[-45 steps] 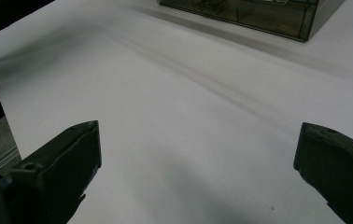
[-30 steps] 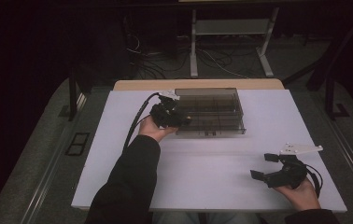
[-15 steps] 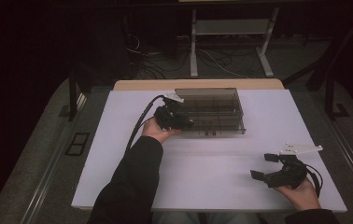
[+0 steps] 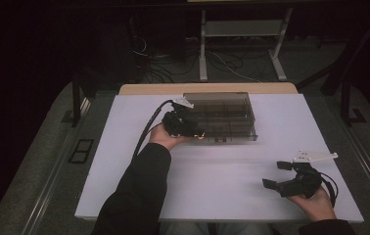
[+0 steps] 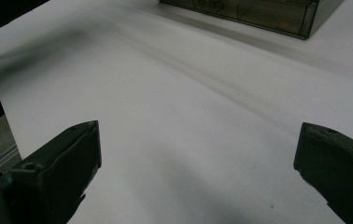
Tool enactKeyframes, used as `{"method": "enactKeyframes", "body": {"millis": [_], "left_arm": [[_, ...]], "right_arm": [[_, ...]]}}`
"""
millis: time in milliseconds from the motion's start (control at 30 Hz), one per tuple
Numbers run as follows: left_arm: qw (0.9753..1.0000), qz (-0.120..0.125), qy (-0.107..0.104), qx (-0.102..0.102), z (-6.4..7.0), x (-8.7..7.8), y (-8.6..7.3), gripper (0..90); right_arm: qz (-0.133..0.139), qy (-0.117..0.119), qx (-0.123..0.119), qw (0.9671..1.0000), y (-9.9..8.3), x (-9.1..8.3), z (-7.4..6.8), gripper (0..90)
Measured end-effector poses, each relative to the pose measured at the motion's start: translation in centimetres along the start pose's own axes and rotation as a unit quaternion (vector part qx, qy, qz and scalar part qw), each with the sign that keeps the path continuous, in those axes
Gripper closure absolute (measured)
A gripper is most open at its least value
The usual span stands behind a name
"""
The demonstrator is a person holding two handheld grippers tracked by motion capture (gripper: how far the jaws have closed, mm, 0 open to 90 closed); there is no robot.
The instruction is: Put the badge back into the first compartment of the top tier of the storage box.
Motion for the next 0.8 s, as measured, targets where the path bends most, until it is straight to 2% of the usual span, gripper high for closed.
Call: {"method": "enactKeyframes", "body": {"millis": [67,233,467,800], "left_arm": [[1.0000,-0.001,-0.007,0.005,0.0,-0.4,0.0,44.8],[0.9999,0.004,-0.008,0.010,0.2,-1.3,-0.1,36.4],[0.9995,0.022,-0.021,0.002,0.3,-2.3,-0.4,24.3],[0.9996,0.016,-0.024,0.002,0.7,-3.4,-1.3,3.8]], "right_arm": [[0.000,0.000,-0.001,1.0000,0.0,0.0,0.0,0.2],[0.000,-0.001,-0.002,1.0000,0.0,0.1,0.0,0.2],[0.000,0.001,0.000,1.0000,0.0,0.0,0.0,0.2],[0.001,0.001,-0.002,1.0000,0.1,0.1,0.0,0.1]]}}
Point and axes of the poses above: each handheld gripper's, and its own axes: x roughly forward along the jaws, y roughly out of its top, z roughly to its right, the point moved 3 cm from there along x, roughly forward along the jaws, and after that the axes turned 6 degrees about -x, right-handed, at the moved point
